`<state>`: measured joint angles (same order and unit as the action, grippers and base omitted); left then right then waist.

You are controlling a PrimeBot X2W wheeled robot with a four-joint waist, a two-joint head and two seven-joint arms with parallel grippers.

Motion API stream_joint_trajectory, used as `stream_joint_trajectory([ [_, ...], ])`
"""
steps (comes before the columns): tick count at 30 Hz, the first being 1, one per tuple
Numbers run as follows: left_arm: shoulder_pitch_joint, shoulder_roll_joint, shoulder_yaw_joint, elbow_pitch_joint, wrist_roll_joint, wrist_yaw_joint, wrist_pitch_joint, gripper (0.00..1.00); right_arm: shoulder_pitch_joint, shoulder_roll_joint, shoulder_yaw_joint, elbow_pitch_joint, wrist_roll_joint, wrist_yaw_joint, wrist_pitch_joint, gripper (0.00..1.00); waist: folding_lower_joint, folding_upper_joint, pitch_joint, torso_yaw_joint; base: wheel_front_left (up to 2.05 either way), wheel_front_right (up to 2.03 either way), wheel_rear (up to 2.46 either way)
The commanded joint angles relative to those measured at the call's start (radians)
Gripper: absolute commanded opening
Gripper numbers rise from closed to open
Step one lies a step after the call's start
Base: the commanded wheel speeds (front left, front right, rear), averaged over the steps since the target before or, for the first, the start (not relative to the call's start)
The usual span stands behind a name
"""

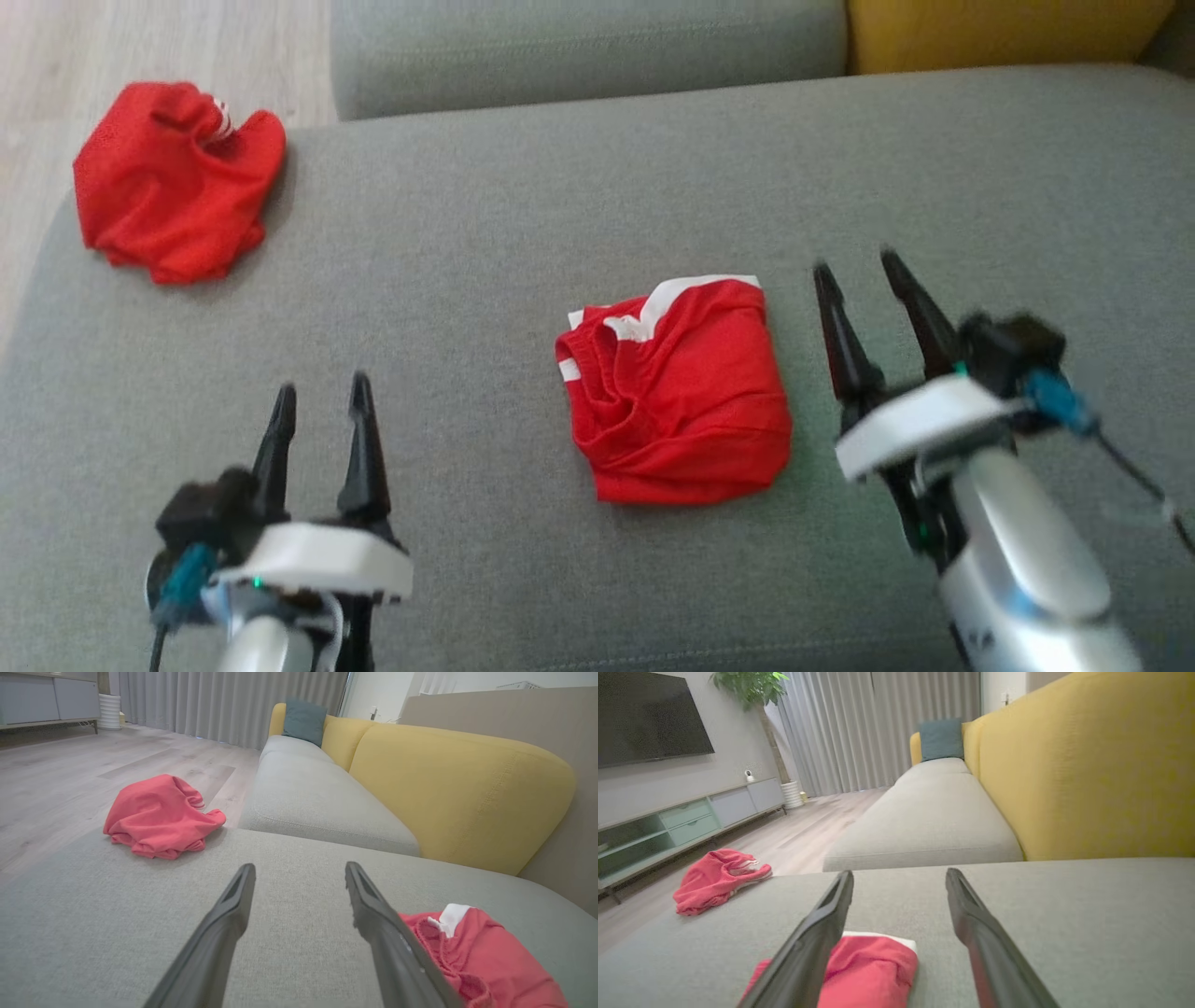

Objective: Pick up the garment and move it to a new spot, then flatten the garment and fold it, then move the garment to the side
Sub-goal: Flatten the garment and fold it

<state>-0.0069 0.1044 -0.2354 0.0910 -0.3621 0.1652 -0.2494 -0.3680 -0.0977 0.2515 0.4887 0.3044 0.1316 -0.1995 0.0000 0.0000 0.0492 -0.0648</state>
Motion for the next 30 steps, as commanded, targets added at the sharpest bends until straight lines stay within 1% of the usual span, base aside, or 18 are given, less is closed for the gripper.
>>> stream_joint_trajectory([
  [1, -0.012, 0.000, 0.045, -0.040, 0.012, -0.004, -0.012, 1.00, -0.004, 0.022, 0.003, -0.044, -0.020, -0.001, -0.012, 1.00, 0.0000, 0.0000, -0.012, -0.006, 0.00, 0.00, 0.00],
  [7, 0.069, -0.017, 0.065, -0.061, 0.039, -0.015, -0.012, 1.00, 0.121, 0.045, -0.104, -0.138, -0.109, -0.001, -0.022, 1.00, 0.0000, 0.0000, -0.043, -0.005, 0.00, 0.00, 0.00],
  [10, 0.093, -0.025, 0.069, -0.070, 0.052, -0.020, -0.012, 1.00, 0.165, 0.047, -0.126, -0.188, -0.110, -0.001, -0.019, 1.00, 0.0000, 0.0000, -0.049, -0.003, 0.00, 0.00, 0.00],
  [17, 0.109, -0.037, 0.080, -0.075, 0.070, -0.028, -0.012, 1.00, 0.225, 0.047, -0.143, -0.225, -0.100, -0.001, -0.013, 1.00, 0.0000, 0.0000, -0.053, 0.002, 0.00, 0.00, 0.00],
  [30, 0.110, -0.047, 0.091, -0.076, 0.089, -0.038, -0.012, 1.00, 0.231, 0.047, -0.146, -0.227, -0.105, -0.001, 0.007, 1.00, 0.0000, 0.0000, -0.051, 0.005, 0.00, 0.00, 0.00],
])
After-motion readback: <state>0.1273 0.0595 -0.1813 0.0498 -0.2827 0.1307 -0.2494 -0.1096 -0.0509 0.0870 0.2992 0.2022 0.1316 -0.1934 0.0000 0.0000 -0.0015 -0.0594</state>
